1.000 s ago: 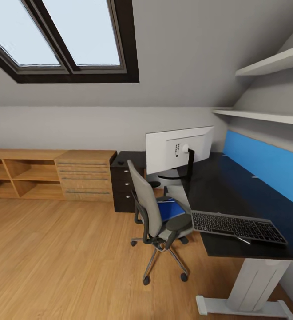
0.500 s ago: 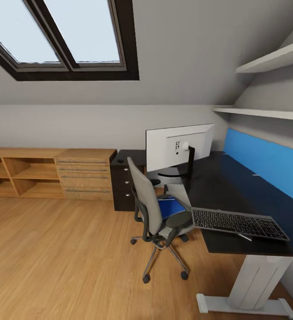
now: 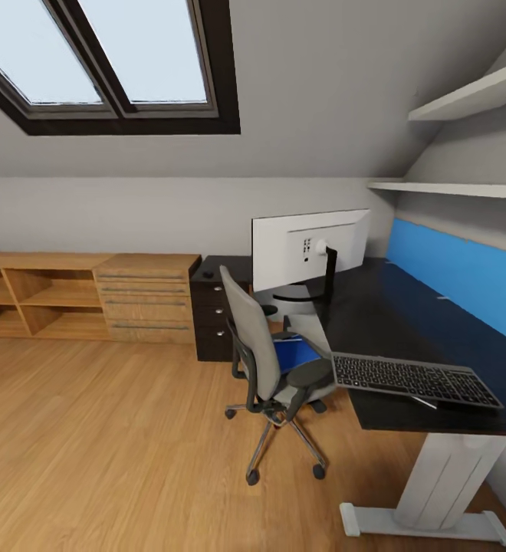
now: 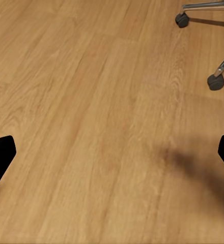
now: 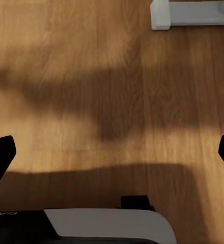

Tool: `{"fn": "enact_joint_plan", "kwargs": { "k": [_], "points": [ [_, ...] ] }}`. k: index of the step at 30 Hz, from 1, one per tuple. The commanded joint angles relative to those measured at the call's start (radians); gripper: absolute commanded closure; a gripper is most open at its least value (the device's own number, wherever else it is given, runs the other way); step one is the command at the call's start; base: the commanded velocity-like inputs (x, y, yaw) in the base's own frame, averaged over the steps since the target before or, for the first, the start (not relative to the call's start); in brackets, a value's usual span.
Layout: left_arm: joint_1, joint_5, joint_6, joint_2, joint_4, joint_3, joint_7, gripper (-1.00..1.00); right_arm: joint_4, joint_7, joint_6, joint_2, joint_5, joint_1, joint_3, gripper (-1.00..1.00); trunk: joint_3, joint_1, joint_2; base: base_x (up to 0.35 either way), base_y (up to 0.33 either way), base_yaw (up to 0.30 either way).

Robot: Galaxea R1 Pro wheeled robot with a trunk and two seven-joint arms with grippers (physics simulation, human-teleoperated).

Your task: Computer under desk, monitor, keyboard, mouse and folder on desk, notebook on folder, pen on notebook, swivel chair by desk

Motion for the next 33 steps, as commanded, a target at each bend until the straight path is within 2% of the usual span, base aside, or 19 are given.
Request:
{"fn": "enact_joint_plan", "kwargs": {
  "k": [1,28,33],
  "points": [
    [0.000,0.002,-0.001,0.000,-0.001,0.000,0.001,-1.00,0.001,0.000,-0.003,0.000,-0.003,-0.001,-0.001,-1.00,-0.004,0.004,-0.008,0.000,0.000,0.000],
    [0.000,0.002,-0.007,0.001,-0.006,0.001,0.001,-1.00,0.001,0.000,-0.003,0.000,-0.004,-0.001,0.000,-1.00,-0.089,0.107,-0.197,0.000,0.000,0.000],
    [0.000,0.002,-0.002,0.002,-0.006,0.001,0.020,-1.00,0.001,0.000,-0.003,0.000,-0.004,-0.001,0.001,-1.00,-0.104,0.127,-0.232,0.000,0.000,0.000]
  ]
}}
